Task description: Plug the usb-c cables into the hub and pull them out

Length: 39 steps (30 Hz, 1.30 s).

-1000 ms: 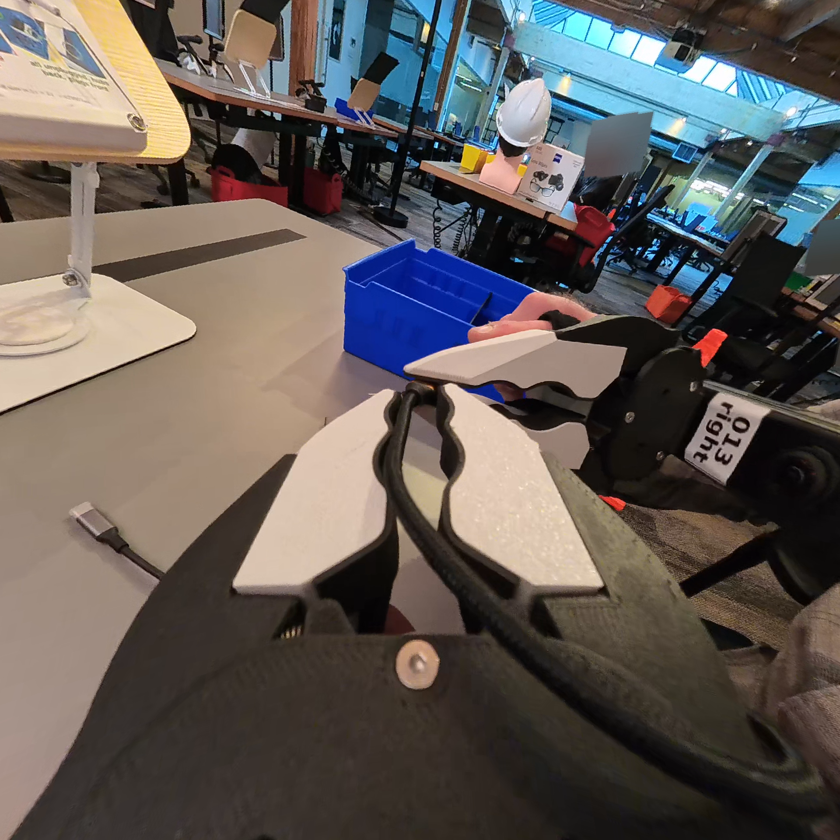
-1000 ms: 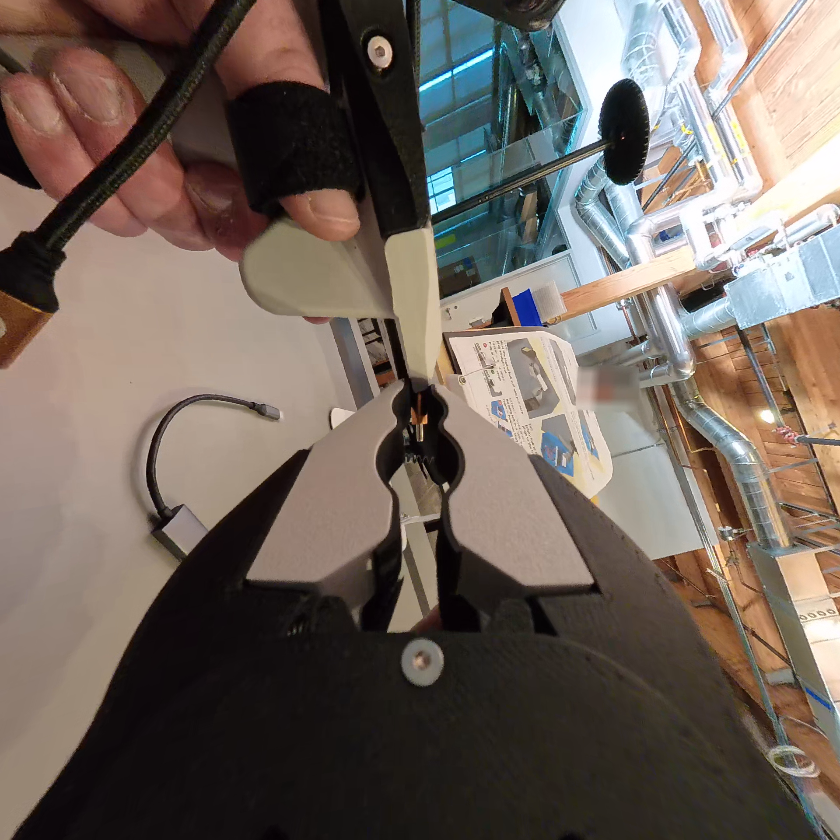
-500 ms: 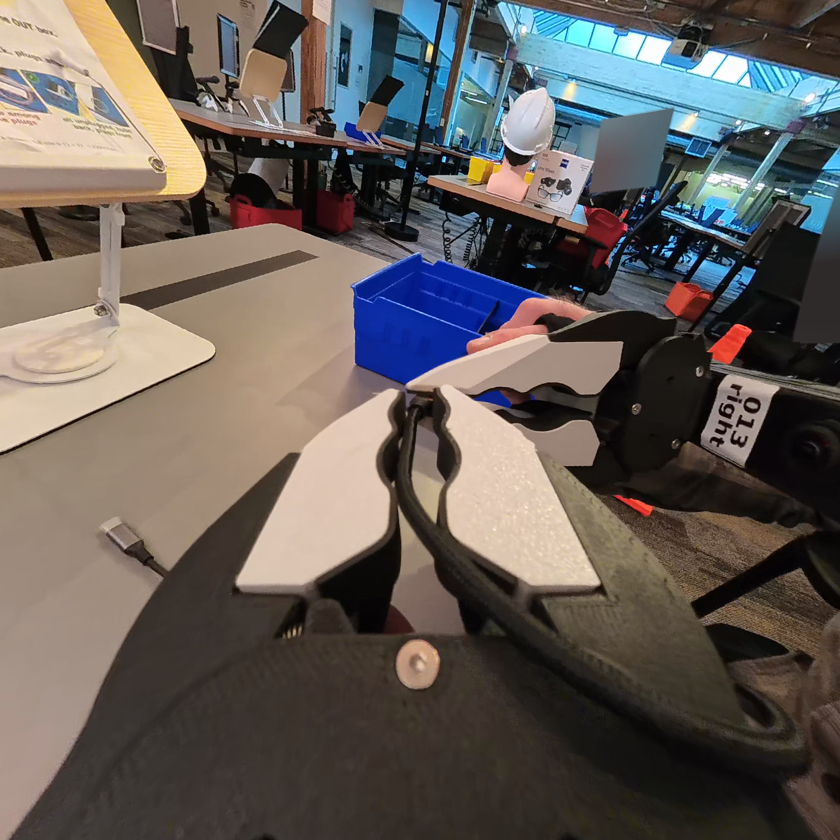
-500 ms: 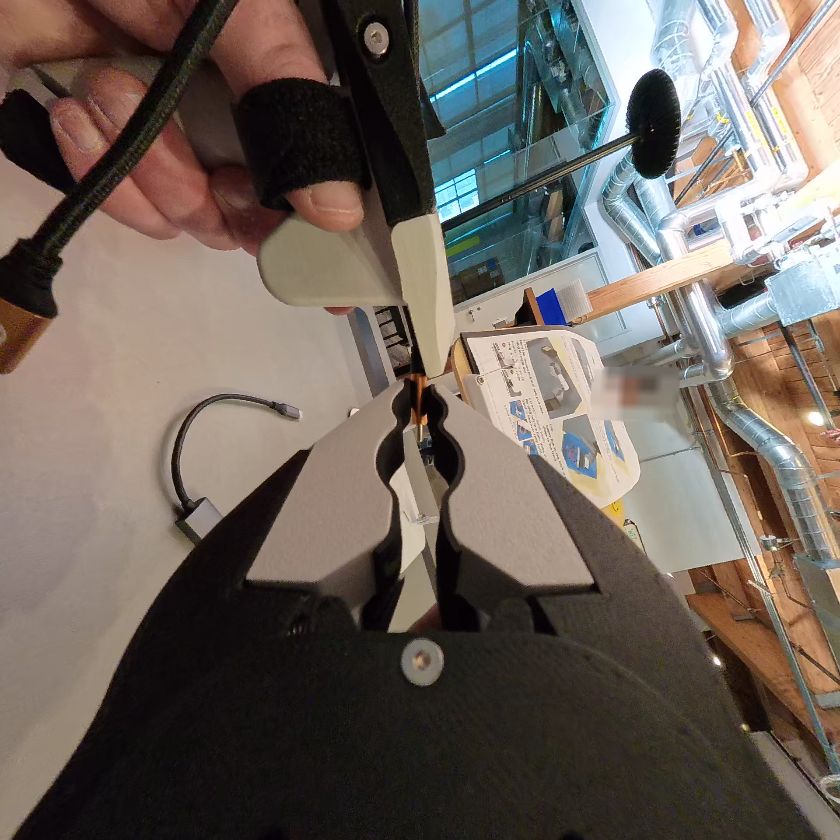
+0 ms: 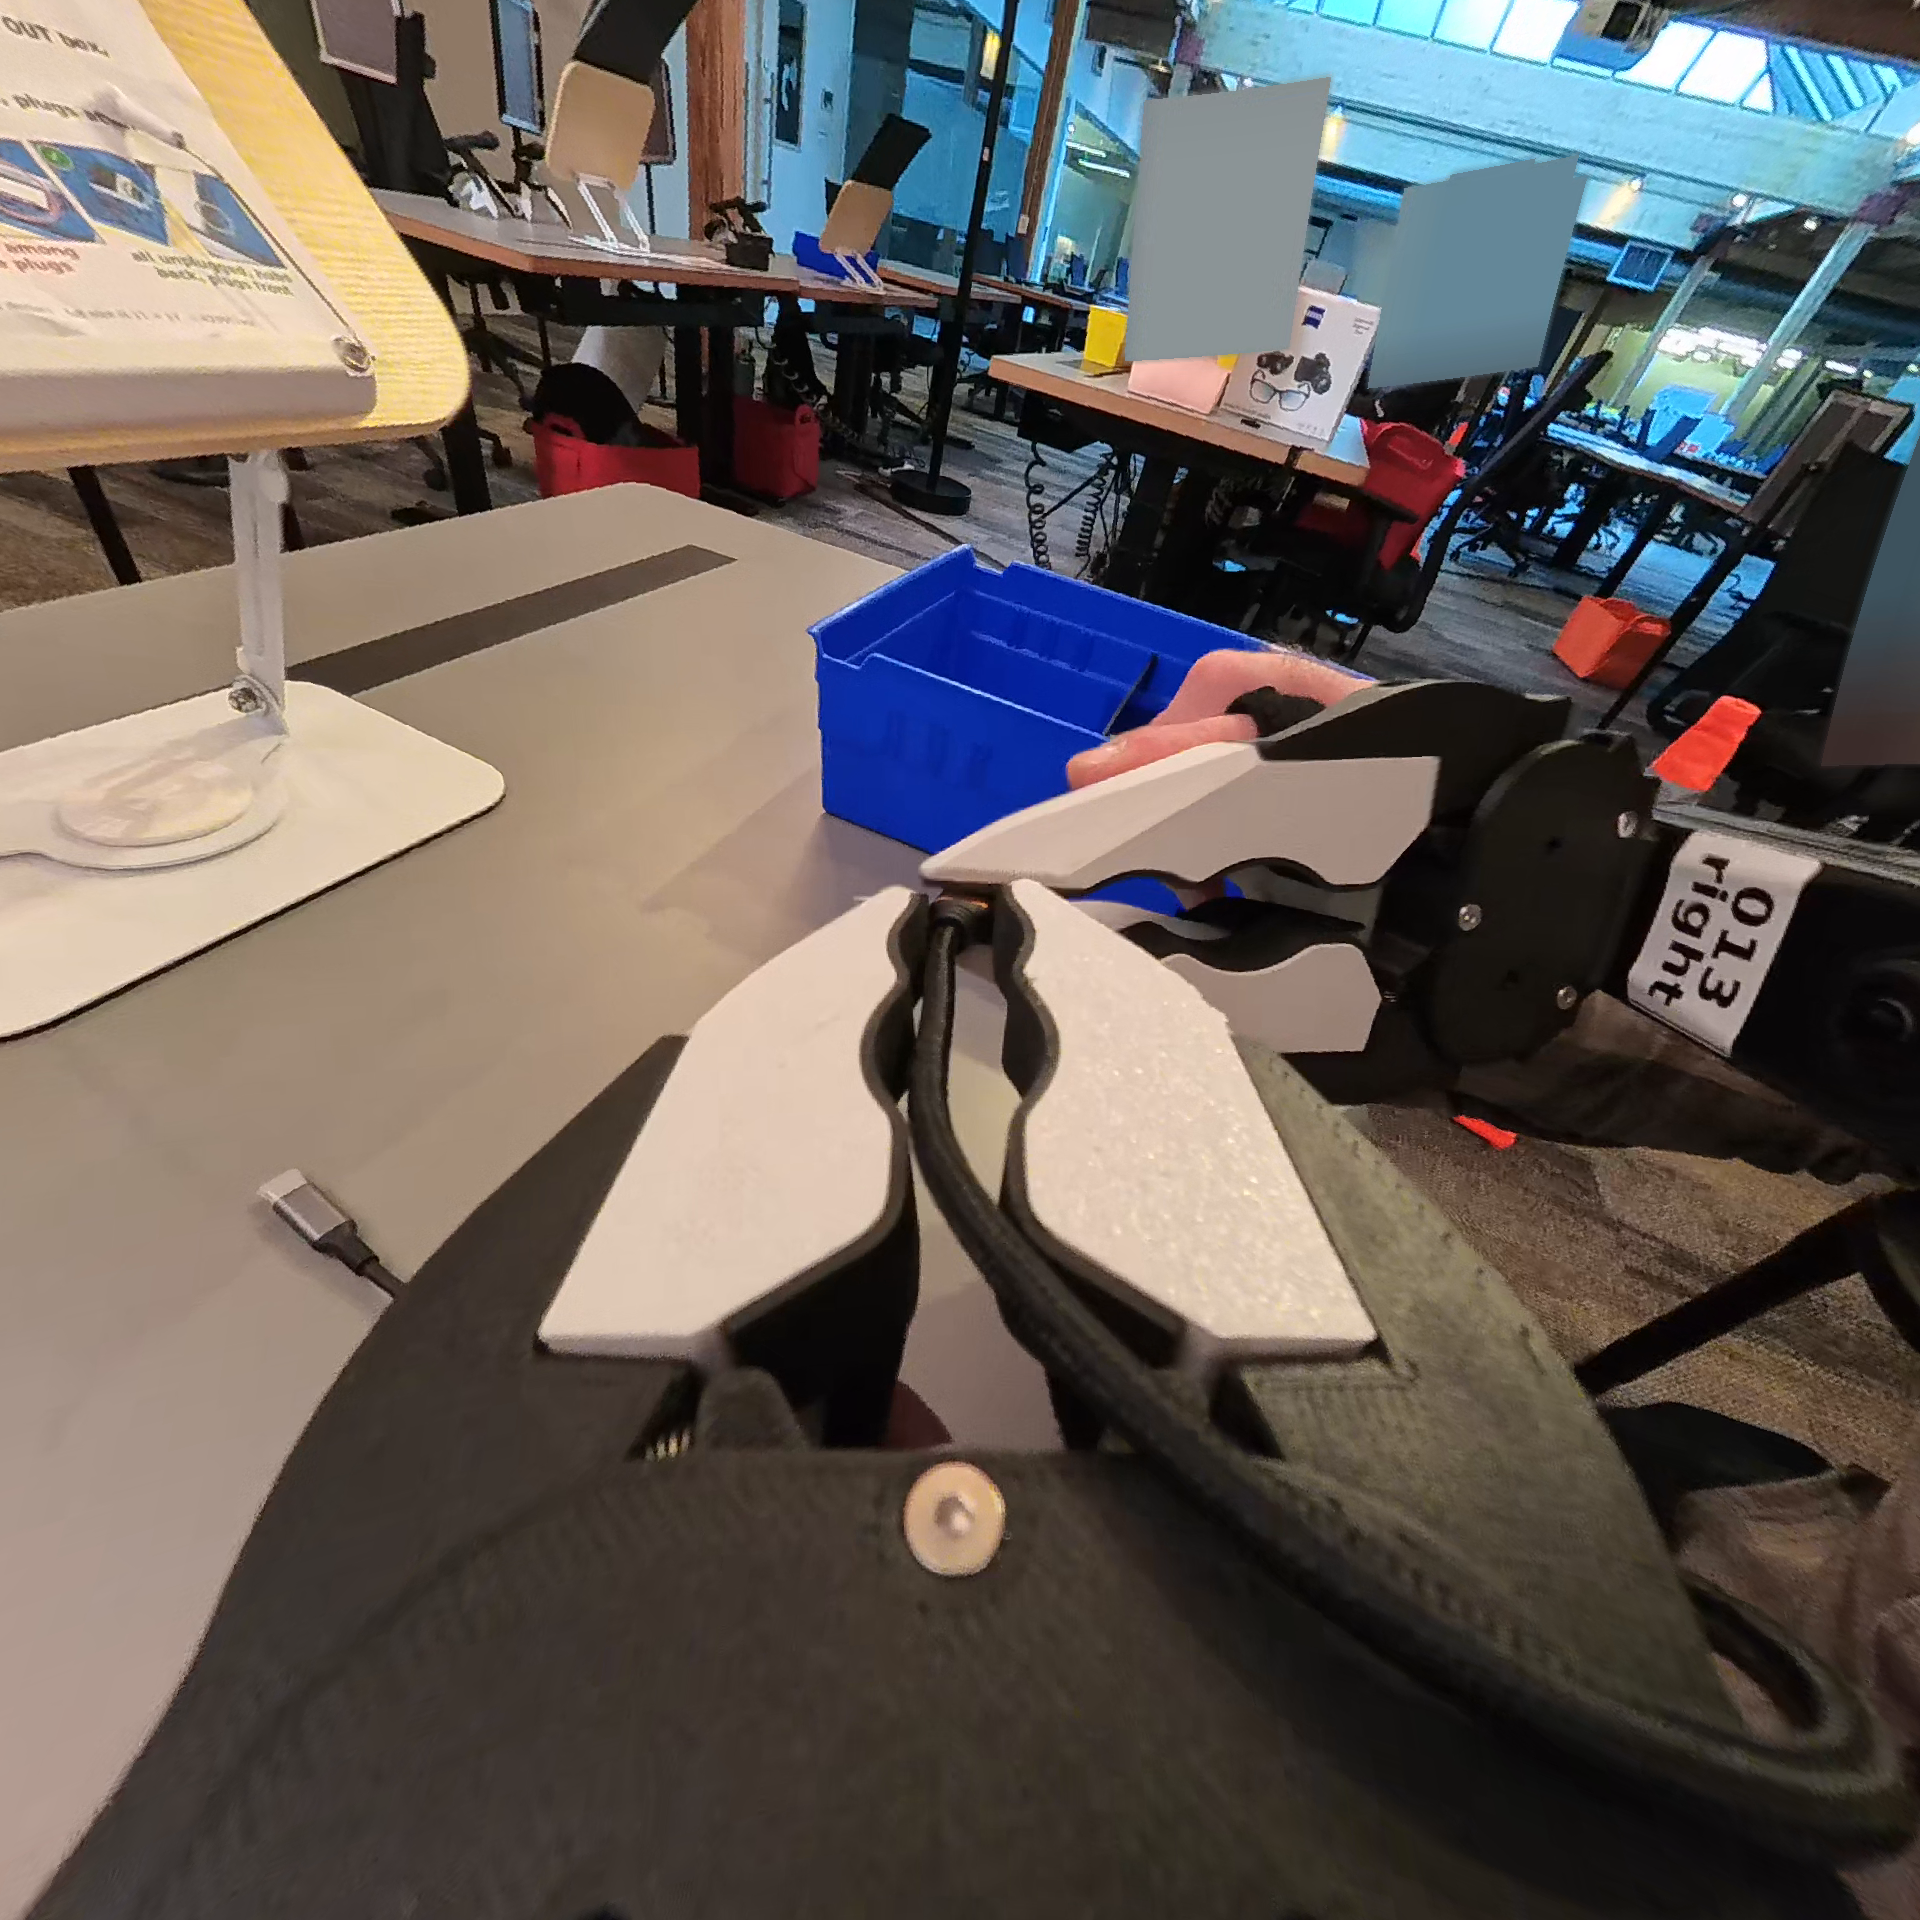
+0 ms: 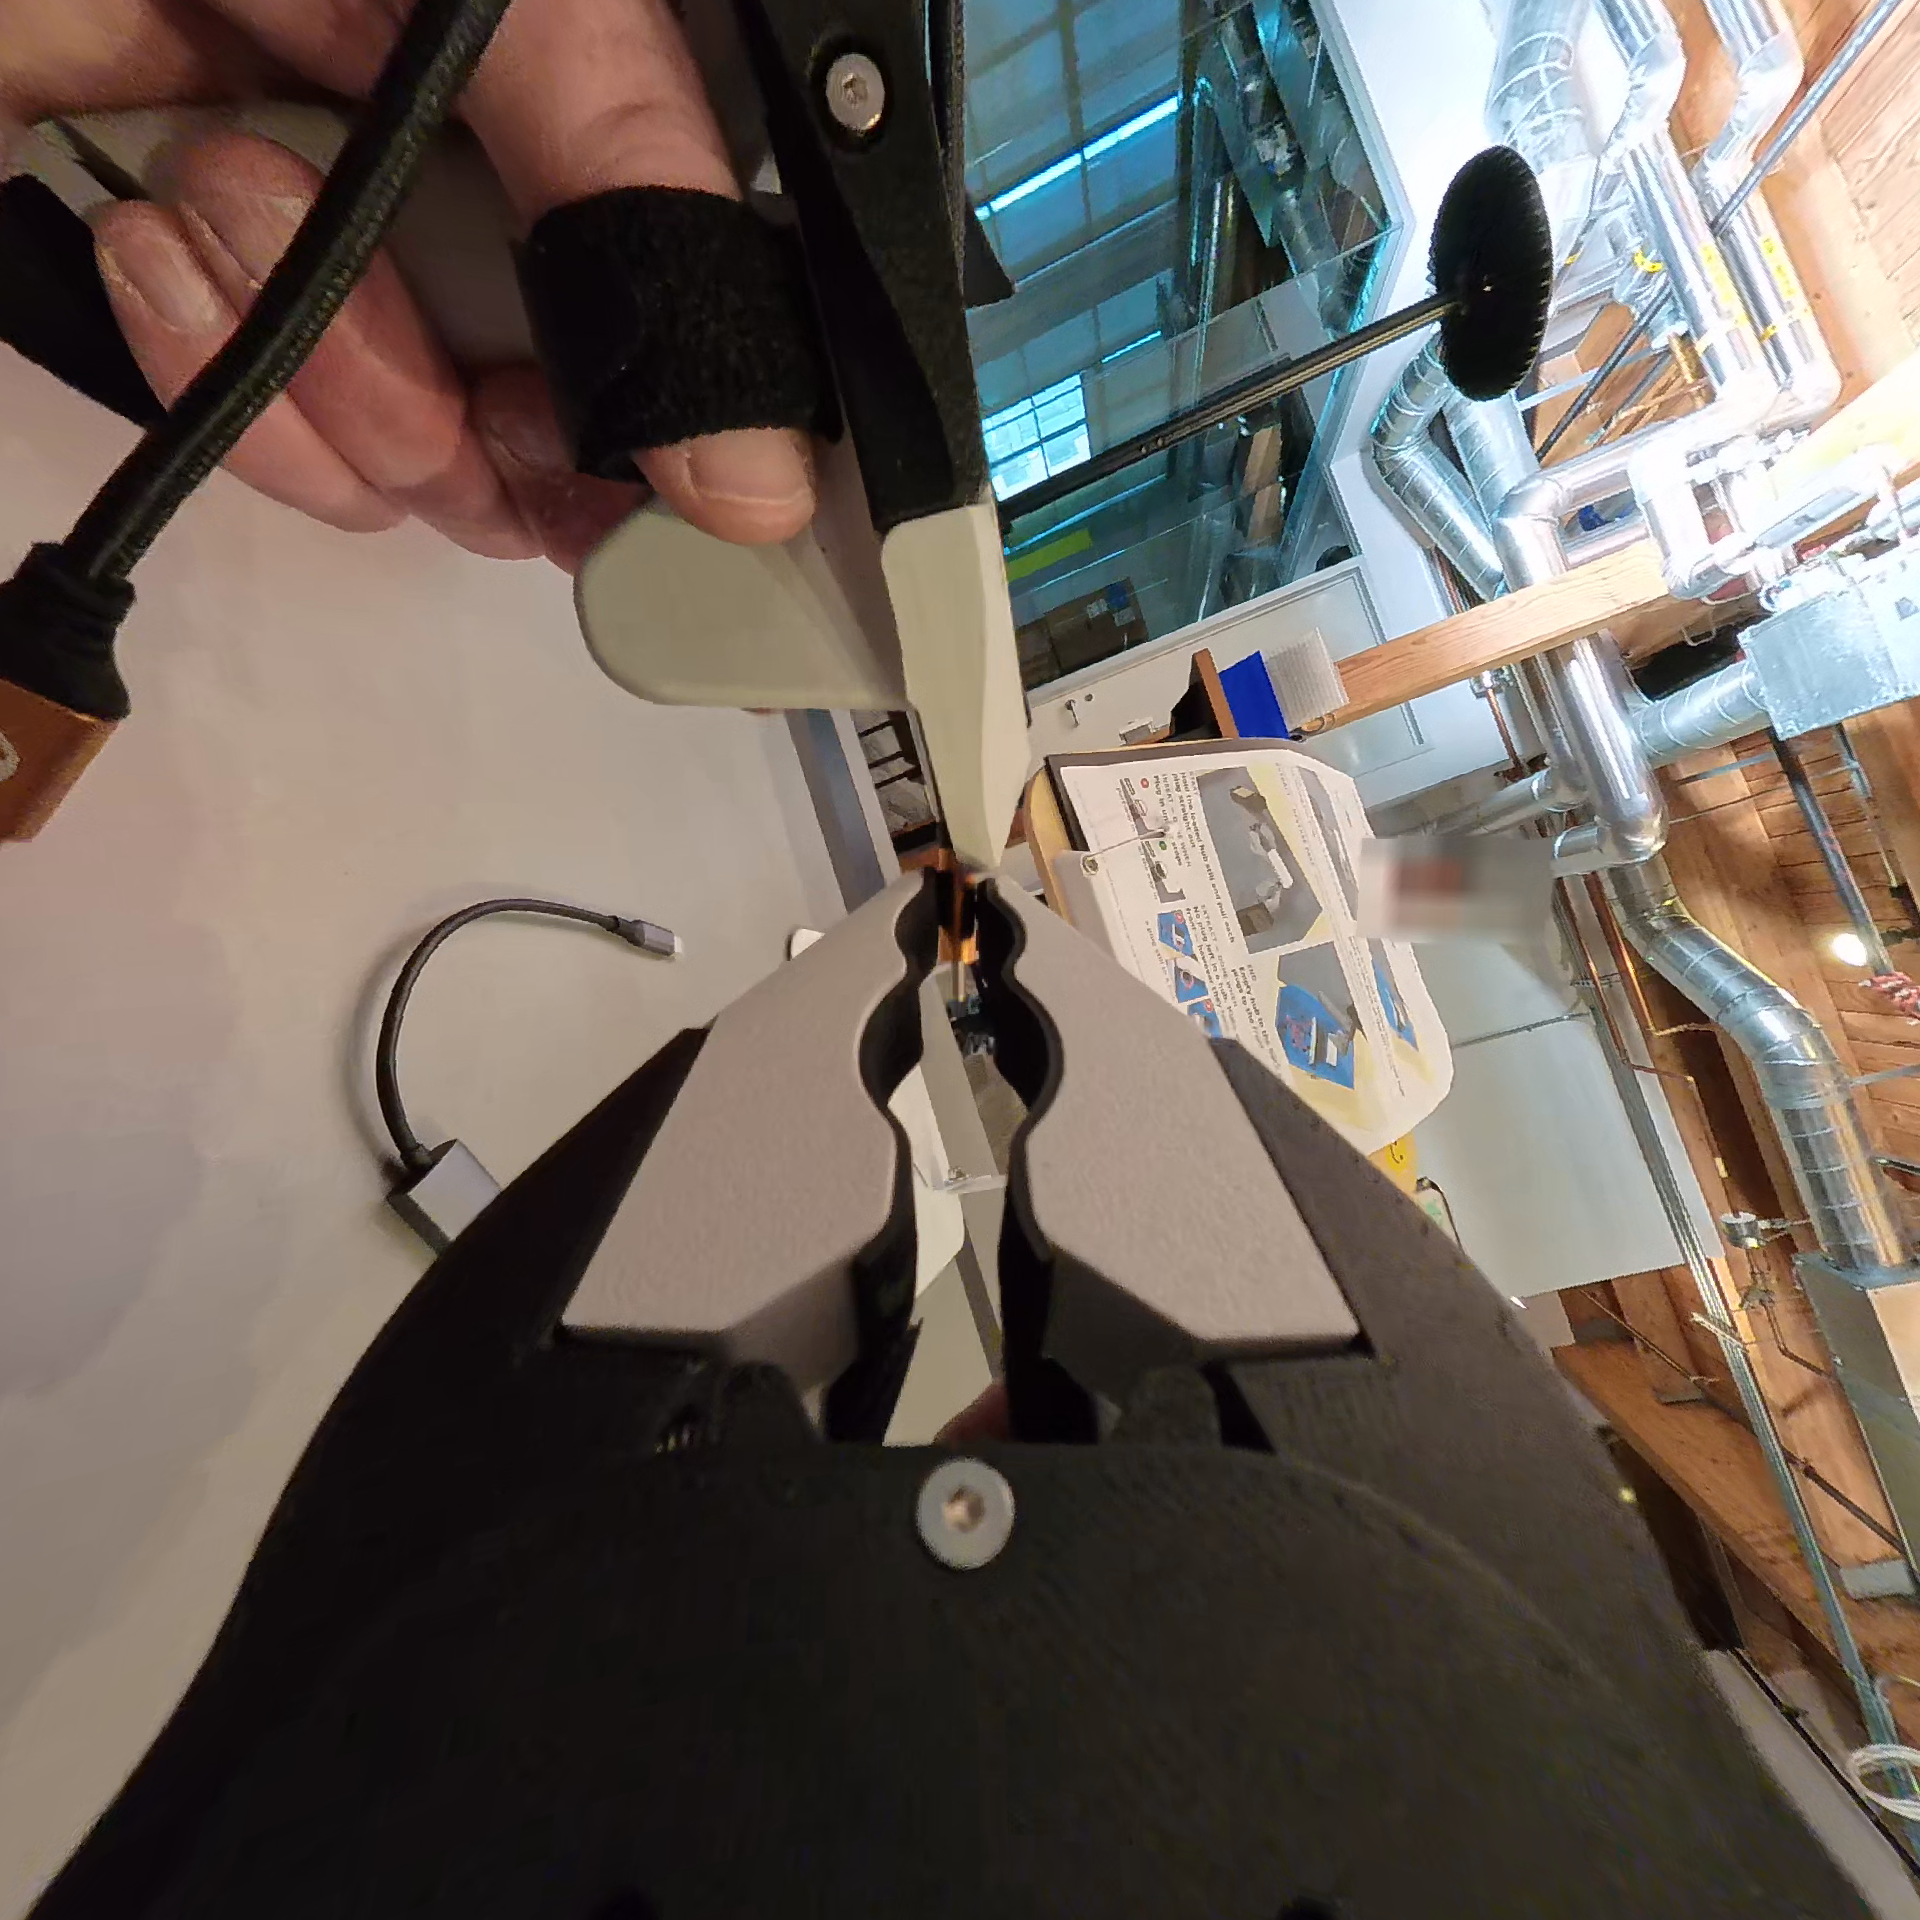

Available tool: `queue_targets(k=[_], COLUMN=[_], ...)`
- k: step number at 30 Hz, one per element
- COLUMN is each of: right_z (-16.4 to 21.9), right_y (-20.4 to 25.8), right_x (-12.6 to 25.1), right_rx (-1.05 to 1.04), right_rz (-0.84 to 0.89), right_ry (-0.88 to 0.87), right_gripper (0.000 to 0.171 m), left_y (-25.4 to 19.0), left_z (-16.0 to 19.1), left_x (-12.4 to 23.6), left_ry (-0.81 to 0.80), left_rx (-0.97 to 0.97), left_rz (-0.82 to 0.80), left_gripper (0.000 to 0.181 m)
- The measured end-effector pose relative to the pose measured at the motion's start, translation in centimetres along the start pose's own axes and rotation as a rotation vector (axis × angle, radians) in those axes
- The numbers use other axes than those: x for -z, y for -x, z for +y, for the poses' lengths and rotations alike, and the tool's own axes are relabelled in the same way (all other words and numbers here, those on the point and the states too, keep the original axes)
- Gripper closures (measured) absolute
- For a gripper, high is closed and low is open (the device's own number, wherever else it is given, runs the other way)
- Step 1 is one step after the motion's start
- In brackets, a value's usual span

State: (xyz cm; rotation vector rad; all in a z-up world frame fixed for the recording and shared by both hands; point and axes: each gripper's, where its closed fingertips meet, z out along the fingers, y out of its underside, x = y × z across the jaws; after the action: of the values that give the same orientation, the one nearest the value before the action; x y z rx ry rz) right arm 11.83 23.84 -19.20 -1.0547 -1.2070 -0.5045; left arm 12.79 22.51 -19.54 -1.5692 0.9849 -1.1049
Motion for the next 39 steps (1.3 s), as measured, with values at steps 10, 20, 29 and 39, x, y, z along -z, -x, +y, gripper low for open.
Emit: queue_targets(k=[10, 20, 29, 39], right_z=[1.0, 1.1, 1.1, 1.1], right_y=[-0.7, -0.9, -1.1, -1.2], right_x=[0.5, -0.2, -0.4, -0.1], right_rx=[-0.02, -0.079, -0.003, 0.018], right_rz=[0.043, 0.013, 0.046, 0.046], right_ry=[0.047, 0.059, 0.078, 0.069], right_gripper=[0.155, 0.164, 0.171, 0.171], left_y=[0.8, 0.2, 0.1, -0.1], left_z=[-1.1, -1.3, -1.4, -1.6], left_x=[0.8, 0.7, 0.6, 0.6], left_ry=[-0.059, -0.093, -0.098, -0.101], left_rx=[0.103, 0.064, 0.094, 0.106], left_rz=[-0.021, -0.048, -0.047, -0.028], left_gripper=[0.171, 0.171, 0.171, 0.171])
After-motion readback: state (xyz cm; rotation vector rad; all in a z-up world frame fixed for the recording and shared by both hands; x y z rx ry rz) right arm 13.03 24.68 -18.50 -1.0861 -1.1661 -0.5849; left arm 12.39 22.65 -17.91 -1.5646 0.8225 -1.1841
